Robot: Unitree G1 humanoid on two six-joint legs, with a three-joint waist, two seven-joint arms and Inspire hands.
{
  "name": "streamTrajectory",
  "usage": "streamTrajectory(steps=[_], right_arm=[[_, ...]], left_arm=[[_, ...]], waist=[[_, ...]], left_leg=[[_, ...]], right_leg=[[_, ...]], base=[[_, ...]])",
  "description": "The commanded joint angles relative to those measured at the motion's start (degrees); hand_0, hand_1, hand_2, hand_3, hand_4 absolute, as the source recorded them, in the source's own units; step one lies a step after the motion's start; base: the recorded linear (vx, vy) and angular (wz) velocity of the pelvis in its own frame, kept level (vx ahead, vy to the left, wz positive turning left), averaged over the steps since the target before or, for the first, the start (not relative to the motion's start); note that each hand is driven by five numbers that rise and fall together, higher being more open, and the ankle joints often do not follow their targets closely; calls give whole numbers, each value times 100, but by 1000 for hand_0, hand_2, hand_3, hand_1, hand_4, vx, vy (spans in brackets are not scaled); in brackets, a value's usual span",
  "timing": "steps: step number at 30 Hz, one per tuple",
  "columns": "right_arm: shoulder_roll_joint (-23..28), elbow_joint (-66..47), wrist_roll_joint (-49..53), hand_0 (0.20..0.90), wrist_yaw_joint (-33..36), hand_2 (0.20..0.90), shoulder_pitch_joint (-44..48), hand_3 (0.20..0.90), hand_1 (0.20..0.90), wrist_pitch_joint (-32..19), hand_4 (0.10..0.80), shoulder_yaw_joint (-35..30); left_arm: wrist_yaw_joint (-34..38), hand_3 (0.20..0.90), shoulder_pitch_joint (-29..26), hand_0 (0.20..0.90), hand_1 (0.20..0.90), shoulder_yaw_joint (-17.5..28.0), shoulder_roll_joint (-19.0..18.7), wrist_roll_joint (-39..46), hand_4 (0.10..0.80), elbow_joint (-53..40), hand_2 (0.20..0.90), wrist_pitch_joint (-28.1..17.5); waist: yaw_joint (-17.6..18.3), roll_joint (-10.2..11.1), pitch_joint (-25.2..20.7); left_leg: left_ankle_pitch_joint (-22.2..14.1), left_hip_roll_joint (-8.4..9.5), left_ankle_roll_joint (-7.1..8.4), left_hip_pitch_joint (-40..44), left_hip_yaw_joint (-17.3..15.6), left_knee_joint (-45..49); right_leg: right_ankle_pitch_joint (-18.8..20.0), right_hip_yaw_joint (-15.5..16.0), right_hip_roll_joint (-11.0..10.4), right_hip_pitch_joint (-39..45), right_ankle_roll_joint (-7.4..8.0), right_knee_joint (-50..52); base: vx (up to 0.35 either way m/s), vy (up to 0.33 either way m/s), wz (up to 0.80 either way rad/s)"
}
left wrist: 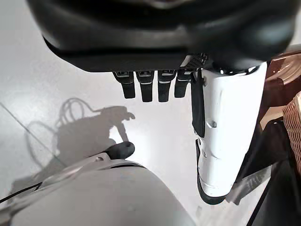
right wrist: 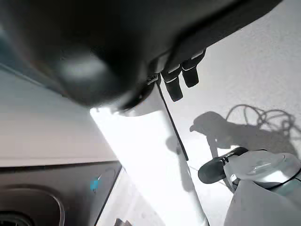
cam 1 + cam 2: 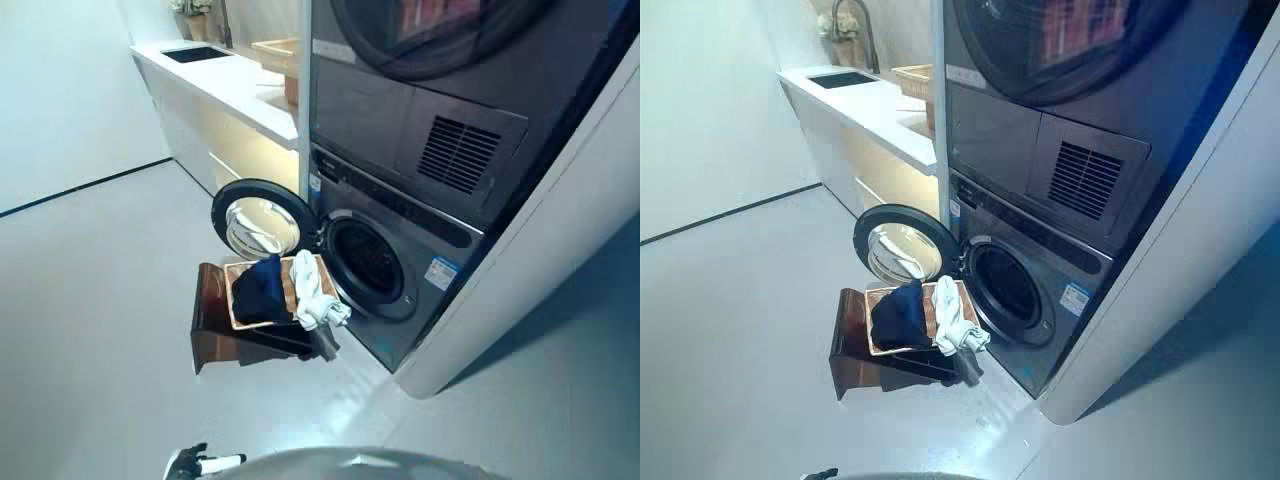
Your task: Pick up the clothes and place them into the washing machine
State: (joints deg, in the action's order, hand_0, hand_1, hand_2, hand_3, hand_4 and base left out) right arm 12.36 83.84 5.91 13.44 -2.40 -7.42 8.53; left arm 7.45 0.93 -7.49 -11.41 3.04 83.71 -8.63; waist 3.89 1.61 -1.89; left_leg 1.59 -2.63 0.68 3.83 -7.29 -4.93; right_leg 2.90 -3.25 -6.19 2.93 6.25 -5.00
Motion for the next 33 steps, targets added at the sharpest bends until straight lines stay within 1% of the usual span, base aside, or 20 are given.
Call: streamTrajectory(steps=[1,13,33], right_arm=[[101,131,-121,900,38,900,607,900,900,-96,800,-16],[117,227,-266,900,68,900,585,900,900,-65,800,3],[138,110,-357,900,98,900,642,900,900,-72,800,105]], left_arm=[[10,900,-563,900,900,87,340,137,800,146,900,-175],[44,900,-469,900,900,274,294,239,800,284,900,-136],[26,900,-469,900,900,362,243,406,800,251,900,-142]], waist=[[-22,-133,235],[-43,-137,230],[-51,-141,317]], left_leg=[[-466,295,49,286,268,-7],[-496,281,63,369,280,-7],[-466,252,82,324,306,-7]], right_leg=[[-112,229,265,156,-41,0],[-160,251,278,250,-58,0],[-177,287,322,219,-90,0]], base=[[0,0,0],[0,0,0],[0,0,0]])
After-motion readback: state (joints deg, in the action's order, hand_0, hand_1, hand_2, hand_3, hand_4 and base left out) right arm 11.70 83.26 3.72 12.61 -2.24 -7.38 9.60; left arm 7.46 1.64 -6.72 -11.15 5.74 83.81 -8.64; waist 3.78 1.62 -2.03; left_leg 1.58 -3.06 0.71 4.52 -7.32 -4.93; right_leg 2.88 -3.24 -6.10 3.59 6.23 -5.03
